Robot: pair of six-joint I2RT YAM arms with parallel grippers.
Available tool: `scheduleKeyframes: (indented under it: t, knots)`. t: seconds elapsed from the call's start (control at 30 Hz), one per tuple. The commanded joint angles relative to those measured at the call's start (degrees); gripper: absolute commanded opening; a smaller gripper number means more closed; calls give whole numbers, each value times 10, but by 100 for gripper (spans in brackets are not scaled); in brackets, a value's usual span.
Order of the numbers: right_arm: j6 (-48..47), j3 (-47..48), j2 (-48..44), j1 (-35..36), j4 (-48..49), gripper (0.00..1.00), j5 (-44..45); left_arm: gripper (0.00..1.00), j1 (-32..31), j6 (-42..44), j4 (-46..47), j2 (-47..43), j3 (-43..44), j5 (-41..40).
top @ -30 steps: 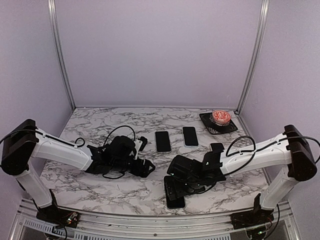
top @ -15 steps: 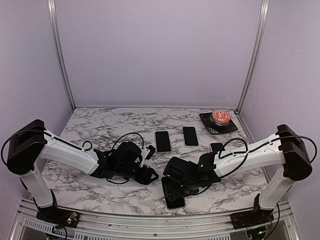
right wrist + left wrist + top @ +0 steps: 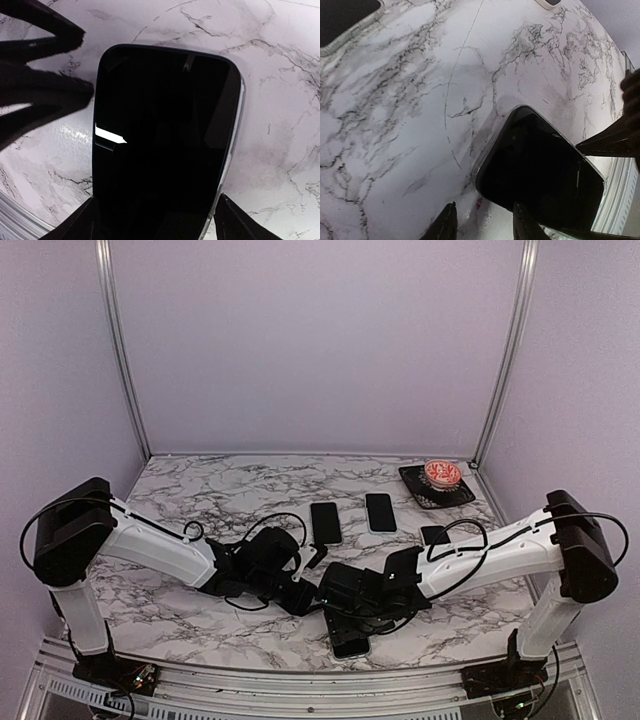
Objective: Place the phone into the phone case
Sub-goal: Move the phone with the phone case to the center of the board.
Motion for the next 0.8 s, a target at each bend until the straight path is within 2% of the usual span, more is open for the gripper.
scheduleKeyframes:
  t: [0.0,0.1,0.17,0.3,0.37,0.77]
  knots:
    - [40,-39,27,25,-48,75,-29,33,-14,14,-45,51,22,63]
    - [46,-55,-1,26,-42,74,-22,33,-15,14,-39,46,17,57]
    - [29,-57,-26,26,-20,78,-18,33,-15,18,-37,41,16,55]
    - [-1,-41,-56,26,4,95,-2,33,-18,18,-42,50,25,56]
    - [-5,-27,-57,27,5,99,0,31,-22,19,-41,52,25,63]
    - [25,-13,-21,38,8,98,21,21,-56,50,-108,67,39,56]
